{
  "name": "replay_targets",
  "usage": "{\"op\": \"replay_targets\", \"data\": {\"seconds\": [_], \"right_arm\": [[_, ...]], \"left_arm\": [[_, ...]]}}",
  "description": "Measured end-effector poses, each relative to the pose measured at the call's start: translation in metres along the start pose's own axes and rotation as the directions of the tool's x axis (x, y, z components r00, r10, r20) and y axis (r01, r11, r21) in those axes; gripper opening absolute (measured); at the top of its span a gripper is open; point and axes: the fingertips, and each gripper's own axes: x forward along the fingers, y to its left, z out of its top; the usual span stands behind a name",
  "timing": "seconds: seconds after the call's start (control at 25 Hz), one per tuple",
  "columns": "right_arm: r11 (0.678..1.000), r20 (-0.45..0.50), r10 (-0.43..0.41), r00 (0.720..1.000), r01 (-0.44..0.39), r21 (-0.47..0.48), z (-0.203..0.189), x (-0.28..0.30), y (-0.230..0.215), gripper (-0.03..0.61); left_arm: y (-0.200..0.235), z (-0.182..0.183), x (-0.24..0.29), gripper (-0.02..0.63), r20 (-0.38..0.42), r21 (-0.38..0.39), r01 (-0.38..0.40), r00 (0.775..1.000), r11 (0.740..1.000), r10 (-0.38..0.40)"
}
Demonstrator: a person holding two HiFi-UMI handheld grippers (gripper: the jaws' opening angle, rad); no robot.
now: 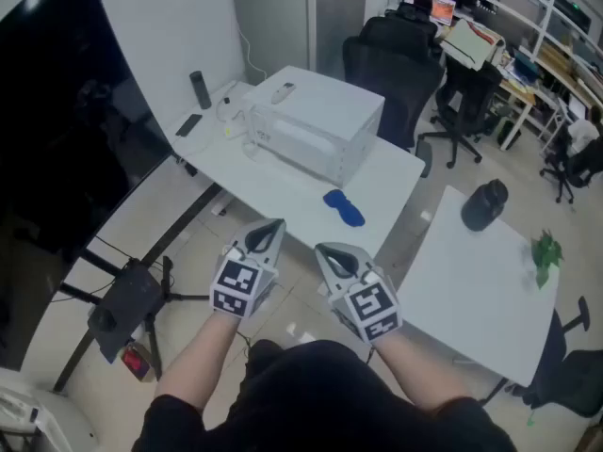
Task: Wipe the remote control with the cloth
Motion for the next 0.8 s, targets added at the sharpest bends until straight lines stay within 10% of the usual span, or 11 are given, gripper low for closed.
{"op": "replay_targets", "data": {"seconds": [0.32,0.8], "right_arm": [[1.000,-0.031,0.002,1.000,-0.001,0.021,-0.012,0.012,-0.030,0.002],[0.998,-0.088,-0.054,0.995,0.058,0.039,-0.007,0.154,-0.124,0.002]], "left_arm": [[0.057,0.014,0.054,0.006,-0.030,-0.014,-0.050,0.998,0.999,0.050],[0.216,0.008,0.210,0.207,-0.109,-0.026,-0.093,0.990,0.995,0.090]]}}
